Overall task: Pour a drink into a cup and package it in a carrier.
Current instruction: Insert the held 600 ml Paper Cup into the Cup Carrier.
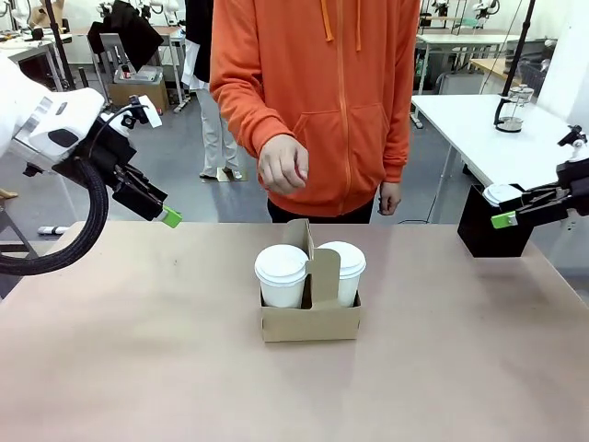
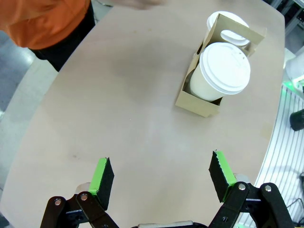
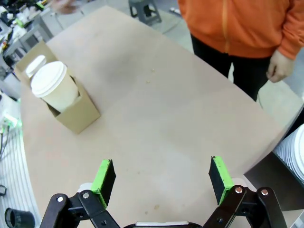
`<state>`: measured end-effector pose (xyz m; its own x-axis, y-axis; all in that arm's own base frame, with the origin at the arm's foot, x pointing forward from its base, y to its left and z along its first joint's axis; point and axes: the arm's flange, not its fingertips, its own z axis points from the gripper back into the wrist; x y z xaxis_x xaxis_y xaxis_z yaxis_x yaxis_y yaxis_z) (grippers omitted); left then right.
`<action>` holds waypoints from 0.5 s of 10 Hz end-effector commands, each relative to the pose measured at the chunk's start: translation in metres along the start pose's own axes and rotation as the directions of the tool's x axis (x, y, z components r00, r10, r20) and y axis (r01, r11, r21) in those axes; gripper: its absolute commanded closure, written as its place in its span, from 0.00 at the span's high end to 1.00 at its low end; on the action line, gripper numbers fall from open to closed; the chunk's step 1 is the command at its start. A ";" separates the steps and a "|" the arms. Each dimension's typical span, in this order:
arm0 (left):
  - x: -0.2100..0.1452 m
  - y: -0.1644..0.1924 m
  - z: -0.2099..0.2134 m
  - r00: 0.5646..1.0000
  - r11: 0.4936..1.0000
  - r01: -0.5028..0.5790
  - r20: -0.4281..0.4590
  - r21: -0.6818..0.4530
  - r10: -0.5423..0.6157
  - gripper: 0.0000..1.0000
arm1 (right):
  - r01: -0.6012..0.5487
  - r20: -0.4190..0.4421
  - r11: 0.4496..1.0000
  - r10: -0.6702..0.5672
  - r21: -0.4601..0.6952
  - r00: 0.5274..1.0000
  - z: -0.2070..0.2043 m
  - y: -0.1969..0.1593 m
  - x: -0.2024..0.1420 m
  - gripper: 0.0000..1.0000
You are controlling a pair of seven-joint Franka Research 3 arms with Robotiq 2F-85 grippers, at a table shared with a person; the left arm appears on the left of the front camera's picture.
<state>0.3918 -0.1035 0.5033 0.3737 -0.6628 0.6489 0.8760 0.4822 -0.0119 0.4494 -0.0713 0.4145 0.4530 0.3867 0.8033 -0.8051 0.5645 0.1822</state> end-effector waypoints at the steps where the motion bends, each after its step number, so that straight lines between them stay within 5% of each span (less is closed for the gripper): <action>1: -0.001 0.001 -0.001 1.000 1.000 0.006 0.020 -0.003 -0.006 1.00 | -0.001 -0.003 1.000 0.001 0.009 1.000 0.001 0.001 0.000 1.00; 5: -0.001 0.001 -0.001 1.000 1.000 0.006 0.020 -0.003 -0.006 1.00 | -0.001 -0.003 1.000 0.001 0.009 1.000 0.001 0.001 0.000 1.00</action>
<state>0.3918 -0.1035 0.5033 0.3737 -0.6628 0.6489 0.8759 0.4823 -0.0119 0.4494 -0.0713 0.4145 0.4530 0.3868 0.8033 -0.8051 0.5645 0.1822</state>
